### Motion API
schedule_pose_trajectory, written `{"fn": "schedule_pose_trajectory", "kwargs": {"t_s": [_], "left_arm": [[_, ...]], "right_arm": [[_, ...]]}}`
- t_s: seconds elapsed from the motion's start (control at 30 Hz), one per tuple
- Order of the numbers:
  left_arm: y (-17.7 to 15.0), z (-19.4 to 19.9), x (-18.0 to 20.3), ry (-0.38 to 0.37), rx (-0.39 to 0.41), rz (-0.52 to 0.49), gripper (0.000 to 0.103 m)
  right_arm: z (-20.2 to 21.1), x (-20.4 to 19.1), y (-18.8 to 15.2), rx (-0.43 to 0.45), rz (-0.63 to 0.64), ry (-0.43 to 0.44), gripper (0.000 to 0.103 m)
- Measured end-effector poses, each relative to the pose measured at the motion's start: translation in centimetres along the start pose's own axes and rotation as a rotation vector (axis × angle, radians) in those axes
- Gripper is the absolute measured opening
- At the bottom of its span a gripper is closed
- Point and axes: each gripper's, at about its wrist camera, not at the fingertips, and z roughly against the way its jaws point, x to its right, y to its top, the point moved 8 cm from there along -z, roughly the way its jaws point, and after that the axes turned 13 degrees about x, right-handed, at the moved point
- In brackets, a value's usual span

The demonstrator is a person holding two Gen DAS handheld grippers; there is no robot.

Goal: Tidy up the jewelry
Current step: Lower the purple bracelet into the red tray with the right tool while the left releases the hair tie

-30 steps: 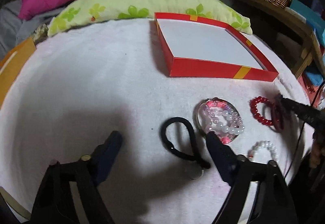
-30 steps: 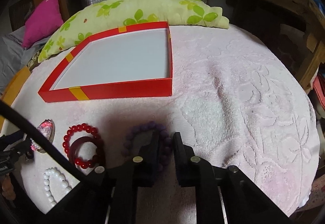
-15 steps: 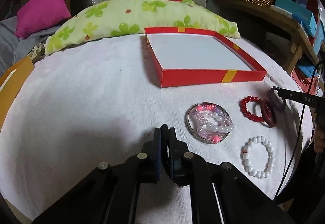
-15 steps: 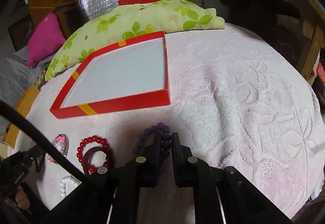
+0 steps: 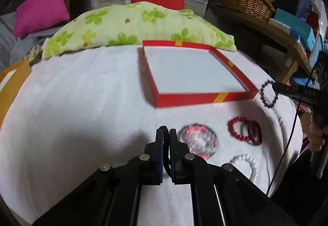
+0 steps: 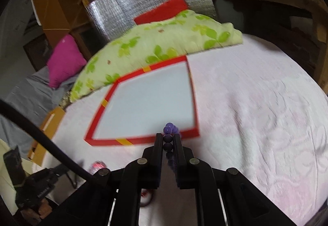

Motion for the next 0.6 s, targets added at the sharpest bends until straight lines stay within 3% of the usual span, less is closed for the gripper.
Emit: {"fn": "schedule_pose_trajectory", "kwargs": {"t_s": [0.23, 0.37, 0.6], "left_arm": [[5.8, -3.6, 2.5, -0.044, 0.047, -0.104, 0.006], [7.5, -7.2, 3.6, -0.050, 0.030, -0.111, 0.006], [8.5, -12.1, 3.5, -0.035, 0.009, -0.077, 0.006]], "right_arm": [[-3.2, -2.7, 3.4, -0.025, -0.065, 0.108, 0.010], [-6.3, -3.9, 4.4, -0.066, -0.073, 0.141, 0.011], [-12.3, -4.1, 4.6, -0.115, -0.021, 0.100, 0.011]]}}
